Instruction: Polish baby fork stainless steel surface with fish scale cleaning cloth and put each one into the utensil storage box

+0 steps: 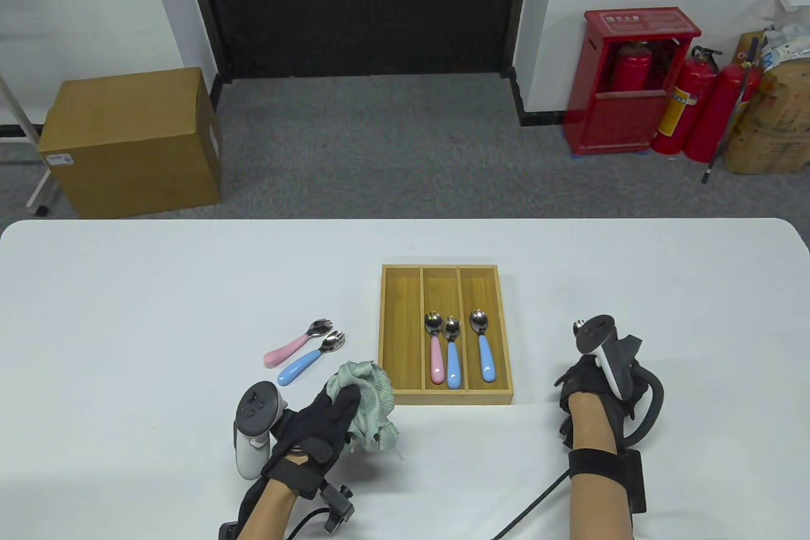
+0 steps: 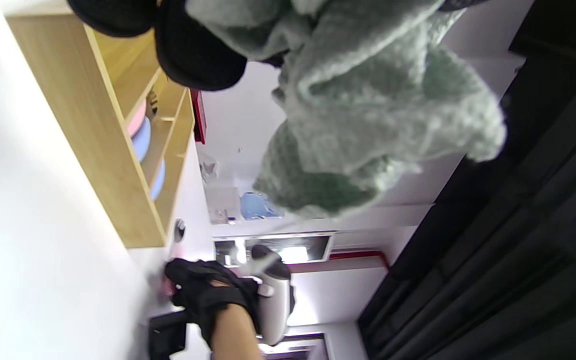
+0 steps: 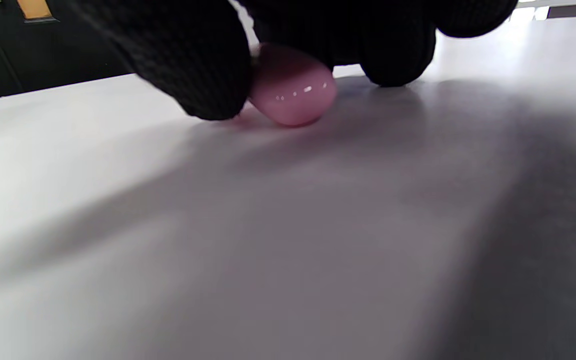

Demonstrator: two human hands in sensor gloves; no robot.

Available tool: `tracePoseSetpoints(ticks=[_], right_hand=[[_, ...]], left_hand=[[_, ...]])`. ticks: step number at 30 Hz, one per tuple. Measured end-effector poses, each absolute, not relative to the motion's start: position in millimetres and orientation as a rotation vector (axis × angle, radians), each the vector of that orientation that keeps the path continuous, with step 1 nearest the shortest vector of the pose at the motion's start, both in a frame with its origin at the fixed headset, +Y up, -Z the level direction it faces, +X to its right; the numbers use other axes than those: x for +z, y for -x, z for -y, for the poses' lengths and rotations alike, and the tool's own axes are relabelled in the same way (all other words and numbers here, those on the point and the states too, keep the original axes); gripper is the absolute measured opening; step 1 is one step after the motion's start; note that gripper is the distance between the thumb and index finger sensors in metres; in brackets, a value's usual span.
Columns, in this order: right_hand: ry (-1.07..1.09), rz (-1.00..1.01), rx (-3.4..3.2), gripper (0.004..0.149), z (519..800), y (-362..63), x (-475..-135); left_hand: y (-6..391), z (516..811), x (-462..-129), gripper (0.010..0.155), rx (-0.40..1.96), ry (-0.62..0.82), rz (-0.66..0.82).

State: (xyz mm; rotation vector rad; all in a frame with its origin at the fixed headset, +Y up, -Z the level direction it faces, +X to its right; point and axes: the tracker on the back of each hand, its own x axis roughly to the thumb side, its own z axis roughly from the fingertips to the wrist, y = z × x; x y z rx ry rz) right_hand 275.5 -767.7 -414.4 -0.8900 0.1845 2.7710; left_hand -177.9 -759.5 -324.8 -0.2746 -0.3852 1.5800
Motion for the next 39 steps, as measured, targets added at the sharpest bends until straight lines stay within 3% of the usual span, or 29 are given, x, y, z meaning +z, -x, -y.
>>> tracePoseSetpoints(ticks=[7, 13, 19, 23, 32, 36, 39], right_hand=[[0.462, -0.007, 2.487, 0.046, 735.6, -246.1, -393.0], [-0.141, 0.071, 2.061, 0.045, 693.0, -170.8, -347.3], [-0.439, 0.126, 2.020, 0.045, 680.5, -110.3, -305.0], [-0.483, 0.087, 2.013, 0.046, 686.3, -93.5, -295.6], [-0.616, -0.098, 1.995, 0.047, 703.0, -78.0, -295.4], [-0.613, -0.192, 1.970, 0.047, 710.7, -75.0, -292.4], [-0.617, -0.237, 1.923, 0.047, 713.2, -74.4, -293.4]], left_hand=[[181.0, 776.4, -330.2, 0.070, 1.770, 0.353, 0.387], [177.2, 783.9, -330.1, 0.075, 1.944, 0.448, 0.433], [181.3, 784.2, -327.6, 0.079, 1.978, 0.426, 0.429], [178.5, 786.4, -324.4, 0.081, 1.952, 0.414, 0.409], [139.0, 780.9, -315.3, 0.083, 1.794, 0.547, 0.515], [133.6, 780.0, -312.5, 0.070, 1.856, 0.402, 0.410], [135.2, 775.7, -312.1, 0.064, 1.941, 0.387, 0.419]])
